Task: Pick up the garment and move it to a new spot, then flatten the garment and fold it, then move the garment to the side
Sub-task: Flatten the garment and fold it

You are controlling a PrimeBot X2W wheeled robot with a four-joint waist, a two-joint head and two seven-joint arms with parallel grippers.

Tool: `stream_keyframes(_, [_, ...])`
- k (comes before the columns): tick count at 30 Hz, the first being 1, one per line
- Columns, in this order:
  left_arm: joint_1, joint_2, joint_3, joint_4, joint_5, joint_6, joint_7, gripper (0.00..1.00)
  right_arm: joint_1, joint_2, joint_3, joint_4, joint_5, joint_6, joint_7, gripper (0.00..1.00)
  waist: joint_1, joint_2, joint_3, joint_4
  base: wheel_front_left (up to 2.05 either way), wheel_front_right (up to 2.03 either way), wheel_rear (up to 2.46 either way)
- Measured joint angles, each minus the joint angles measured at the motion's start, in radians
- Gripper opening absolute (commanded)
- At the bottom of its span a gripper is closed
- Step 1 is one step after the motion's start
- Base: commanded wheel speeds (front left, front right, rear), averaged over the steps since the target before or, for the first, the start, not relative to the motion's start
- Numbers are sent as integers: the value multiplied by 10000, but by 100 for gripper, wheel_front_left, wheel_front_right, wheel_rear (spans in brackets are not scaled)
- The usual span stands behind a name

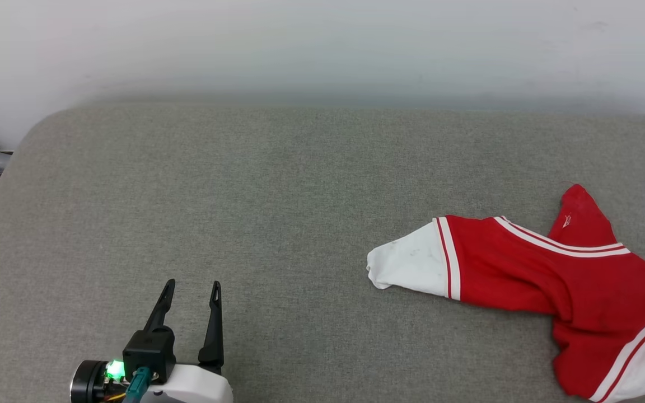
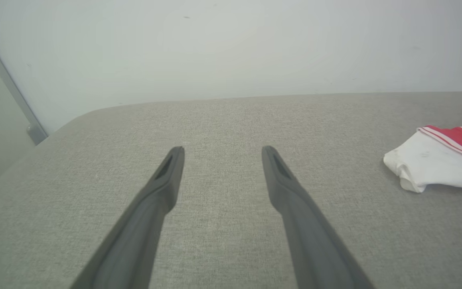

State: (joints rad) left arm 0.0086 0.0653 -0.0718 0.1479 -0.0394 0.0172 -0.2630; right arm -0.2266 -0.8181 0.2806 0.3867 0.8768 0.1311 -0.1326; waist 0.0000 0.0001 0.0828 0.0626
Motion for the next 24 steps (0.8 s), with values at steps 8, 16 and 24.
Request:
stream_keyframes(8, [62,-27,-77,-176,33,-10,0,100,497,1662,-1896,-3893,-2798,2,1712,100,0,0,-119,187,0,0,0])
stream_keyframes(16, [61,-35,-94,-349,86,-40,0,100,727,3160,-2481,-5536,-4366,2,2061,100,0,0,-171,377,0,0,0])
stream_keyframes(24, [64,-36,-75,-405,92,-42,0,100,1728,5181,-3206,-5526,-5925,2,757,100,0,0,-287,343,0,0,0])
